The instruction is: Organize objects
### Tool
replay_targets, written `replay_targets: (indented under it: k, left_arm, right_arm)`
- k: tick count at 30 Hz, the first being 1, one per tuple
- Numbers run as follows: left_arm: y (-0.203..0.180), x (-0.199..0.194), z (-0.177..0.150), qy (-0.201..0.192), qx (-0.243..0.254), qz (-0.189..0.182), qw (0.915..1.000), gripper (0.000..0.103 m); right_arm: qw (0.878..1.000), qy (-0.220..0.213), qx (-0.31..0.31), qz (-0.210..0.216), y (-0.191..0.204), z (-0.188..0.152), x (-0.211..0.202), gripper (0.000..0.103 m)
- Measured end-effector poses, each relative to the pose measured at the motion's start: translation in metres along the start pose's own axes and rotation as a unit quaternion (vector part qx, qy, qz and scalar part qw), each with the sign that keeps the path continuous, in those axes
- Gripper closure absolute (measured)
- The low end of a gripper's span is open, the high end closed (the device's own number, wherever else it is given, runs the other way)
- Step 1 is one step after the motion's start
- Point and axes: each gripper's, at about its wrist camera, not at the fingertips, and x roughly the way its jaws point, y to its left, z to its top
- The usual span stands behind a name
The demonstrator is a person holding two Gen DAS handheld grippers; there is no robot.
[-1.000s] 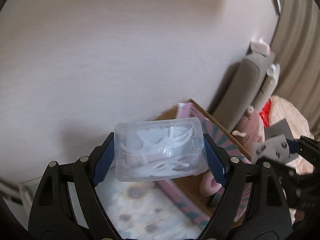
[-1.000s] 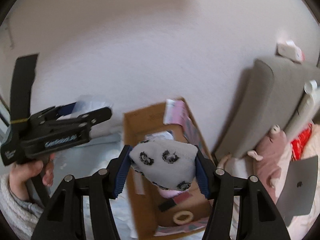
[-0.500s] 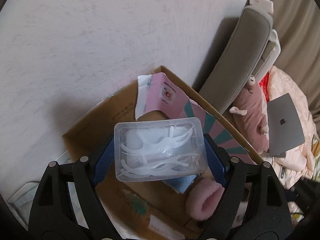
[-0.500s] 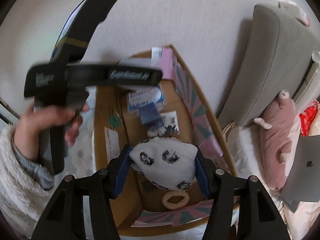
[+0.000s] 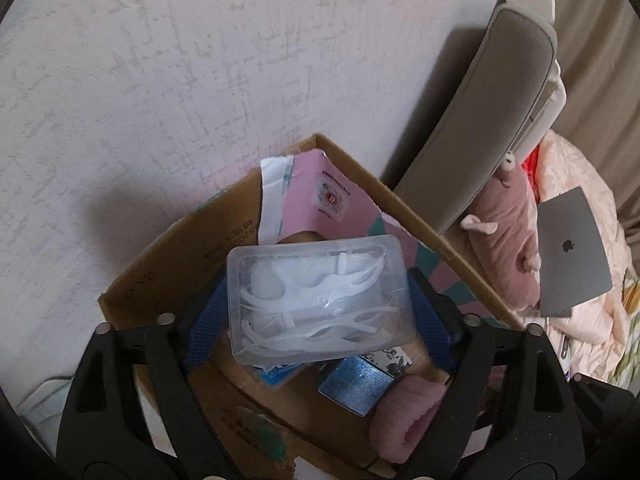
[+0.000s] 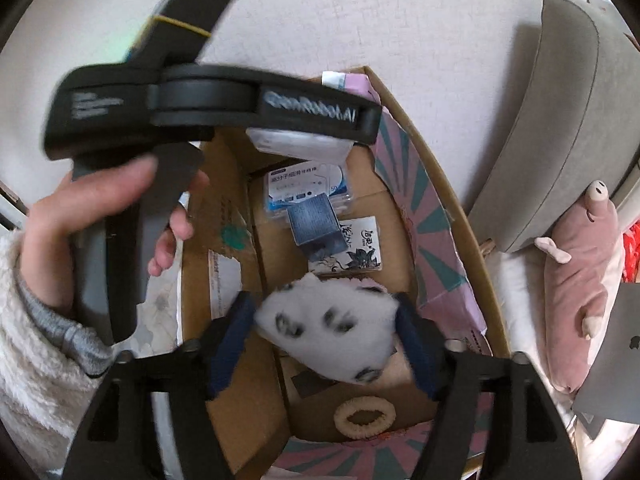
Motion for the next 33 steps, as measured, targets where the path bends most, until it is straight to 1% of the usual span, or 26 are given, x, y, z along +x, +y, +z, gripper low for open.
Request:
replay_targets:
  k: [1,3,5,10,18,21,24,27,33]
  left_arm:
    - [0.000,-0.002,0.000,-0.004,-0.001,-0.001,1.0000,0.000]
    - [0.001,-0.007,0.000,-0.012,0.000,-0.001,0.9999,0.000]
    - [0.000,-0.008,0.000,-0.013,0.004,0.003,0.9999,0.000]
    - [0.001,-0.008,0.000,-0.011,0.004,0.006,0.9999,0.000]
    - [0.001,-0.028,-0.003,-0.021,0.003,0.001,0.9998,0.000]
    - [0.002,-0.047,-0.004,-0.031,0.003,0.002,0.9995,0.000]
    - [0.008,-0.072,-0.006,-0.038,-0.009,0.006,0.9992,0.000]
    - [0.018,-0.104,-0.012,-0.052,-0.027,0.005,0.9983,0.000]
    - [0.043,-0.174,-0.036,-0.093,-0.062,0.027,0.9934,0.000]
  right_arm:
    - [1.000,-0.004,0.004,-0.002,-0.001,0.000,0.000,0.020]
    - [1.000,-0.017,0.011,-0.006,-0.002,0.001,-0.002,0.008]
    - [1.000,-0.021,0.016,-0.007,-0.004,0.001,-0.003,0.004]
    - [1.000,-0.018,0.013,-0.018,-0.004,0.003,-0.002,0.004]
    - [0.999,-0.018,0.012,-0.027,-0.001,0.003,-0.010,0.004]
    - [0.999,-0.025,0.011,-0.024,0.005,0.005,-0.021,0.004]
    - [0.999,-0.031,0.002,-0.024,0.014,0.009,-0.032,0.004]
    - [0.999,-0.043,-0.011,-0.027,0.027,0.012,-0.046,0.004]
    - [0.997,-0.065,-0.037,-0.018,0.056,0.019,-0.069,0.004]
